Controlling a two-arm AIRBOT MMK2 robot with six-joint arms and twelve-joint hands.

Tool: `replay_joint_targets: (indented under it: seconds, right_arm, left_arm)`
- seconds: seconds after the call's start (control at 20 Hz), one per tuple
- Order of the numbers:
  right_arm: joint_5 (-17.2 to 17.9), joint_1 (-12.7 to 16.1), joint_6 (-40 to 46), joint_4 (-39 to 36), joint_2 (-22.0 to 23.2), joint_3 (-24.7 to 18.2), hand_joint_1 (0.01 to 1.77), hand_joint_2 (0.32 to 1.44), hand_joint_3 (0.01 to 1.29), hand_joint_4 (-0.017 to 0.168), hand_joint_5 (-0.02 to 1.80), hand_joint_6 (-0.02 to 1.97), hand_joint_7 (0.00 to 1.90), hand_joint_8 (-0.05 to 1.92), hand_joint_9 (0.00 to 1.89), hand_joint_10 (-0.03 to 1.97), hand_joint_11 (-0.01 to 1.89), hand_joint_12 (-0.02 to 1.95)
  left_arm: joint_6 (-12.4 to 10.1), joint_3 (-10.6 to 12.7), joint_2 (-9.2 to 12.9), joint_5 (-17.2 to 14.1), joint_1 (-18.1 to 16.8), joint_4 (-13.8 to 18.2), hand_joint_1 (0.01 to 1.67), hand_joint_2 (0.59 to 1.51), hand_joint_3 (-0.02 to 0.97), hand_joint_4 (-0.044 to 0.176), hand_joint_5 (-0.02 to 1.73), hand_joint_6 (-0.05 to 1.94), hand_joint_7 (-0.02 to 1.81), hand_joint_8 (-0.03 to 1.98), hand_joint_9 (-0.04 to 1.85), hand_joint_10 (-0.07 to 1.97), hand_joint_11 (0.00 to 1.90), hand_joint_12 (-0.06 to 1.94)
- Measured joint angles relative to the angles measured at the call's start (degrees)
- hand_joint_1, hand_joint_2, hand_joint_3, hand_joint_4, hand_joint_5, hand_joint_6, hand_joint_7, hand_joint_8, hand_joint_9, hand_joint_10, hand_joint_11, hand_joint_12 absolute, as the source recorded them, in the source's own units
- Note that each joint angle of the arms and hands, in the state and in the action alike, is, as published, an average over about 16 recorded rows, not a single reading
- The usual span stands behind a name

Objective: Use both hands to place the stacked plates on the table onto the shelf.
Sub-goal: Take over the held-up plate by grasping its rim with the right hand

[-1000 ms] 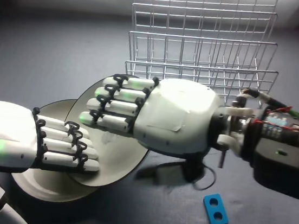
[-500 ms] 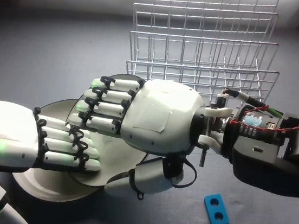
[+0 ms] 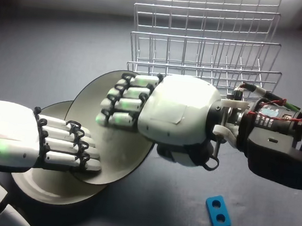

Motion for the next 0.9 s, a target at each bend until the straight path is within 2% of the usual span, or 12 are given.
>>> replay_joint_targets:
  seconds: [0.1,0.2,0.9]
  right_arm:
    - [-0.2,0.1,-0.1,0.2,0.2,0.0,1.19,1.14,0.02,0.002,0.19,0.03,0.12,0.02,0.11,0.02,0.02,0.31]
    - [-0.3,0.1,-0.1,0.5,0.4,0.0,1.26,1.14,0.02,0.002,0.21,0.03,0.13,0.02,0.11,0.02,0.02,0.32]
    - [1.2,0.3,-0.4,0.6,0.0,0.6,1.24,1.14,0.02,0.002,0.24,0.03,0.15,0.02,0.13,0.02,0.02,0.43]
  left_arm:
    - [0.0,0.1,0.0,0.0,0.0,0.0,0.02,1.048,0.02,-0.005,0.03,-0.02,0.01,-0.02,0.02,-0.01,0.02,0.01]
    - [0.0,0.1,0.0,0.0,0.0,0.0,0.02,1.047,0.02,-0.005,0.03,-0.02,0.01,-0.02,0.02,-0.01,0.02,0.01]
    - [0.0,0.5,-0.2,-0.2,0.0,0.0,0.02,1.041,0.02,-0.005,0.04,-0.02,0.01,-0.01,0.03,-0.01,0.02,0.01]
